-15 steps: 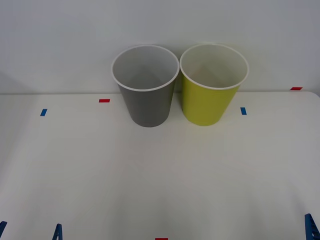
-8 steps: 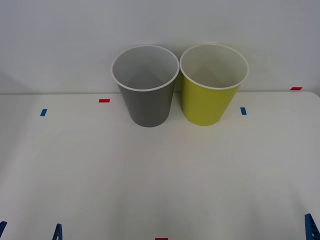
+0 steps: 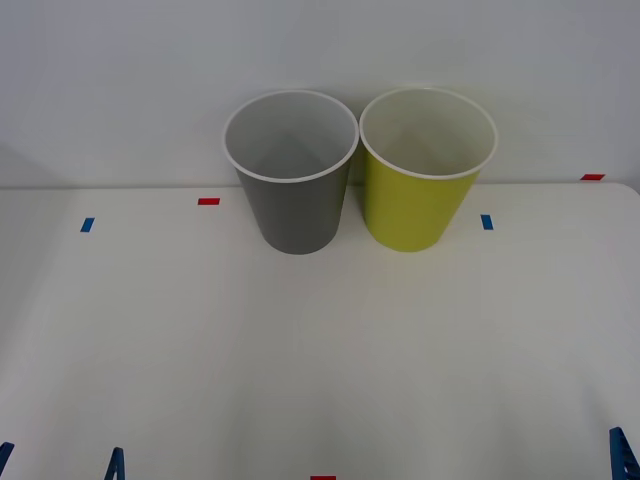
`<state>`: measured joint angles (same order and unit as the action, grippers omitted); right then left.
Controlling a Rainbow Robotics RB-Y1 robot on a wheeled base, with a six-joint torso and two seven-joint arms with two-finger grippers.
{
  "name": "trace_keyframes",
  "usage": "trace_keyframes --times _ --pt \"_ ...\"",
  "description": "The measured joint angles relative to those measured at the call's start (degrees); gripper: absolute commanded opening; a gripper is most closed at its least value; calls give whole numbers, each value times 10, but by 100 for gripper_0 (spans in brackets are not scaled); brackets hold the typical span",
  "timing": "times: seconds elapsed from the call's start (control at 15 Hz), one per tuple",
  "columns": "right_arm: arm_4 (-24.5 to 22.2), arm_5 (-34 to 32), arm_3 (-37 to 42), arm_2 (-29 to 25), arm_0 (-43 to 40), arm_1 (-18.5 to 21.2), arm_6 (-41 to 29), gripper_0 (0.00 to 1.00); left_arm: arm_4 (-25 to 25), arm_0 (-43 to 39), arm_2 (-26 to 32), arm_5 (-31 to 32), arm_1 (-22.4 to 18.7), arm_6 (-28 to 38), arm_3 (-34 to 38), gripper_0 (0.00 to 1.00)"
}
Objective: Put cans in the gray bin and PET bottles in the light green bin.
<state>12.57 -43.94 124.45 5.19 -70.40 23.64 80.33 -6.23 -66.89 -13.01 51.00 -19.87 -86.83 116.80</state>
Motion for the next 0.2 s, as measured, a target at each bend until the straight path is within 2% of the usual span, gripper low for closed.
trace_keyframes --times 0.2 --pt "0 0 0 0 0 0 0 100 0 0 0 0 0 0 0 100"
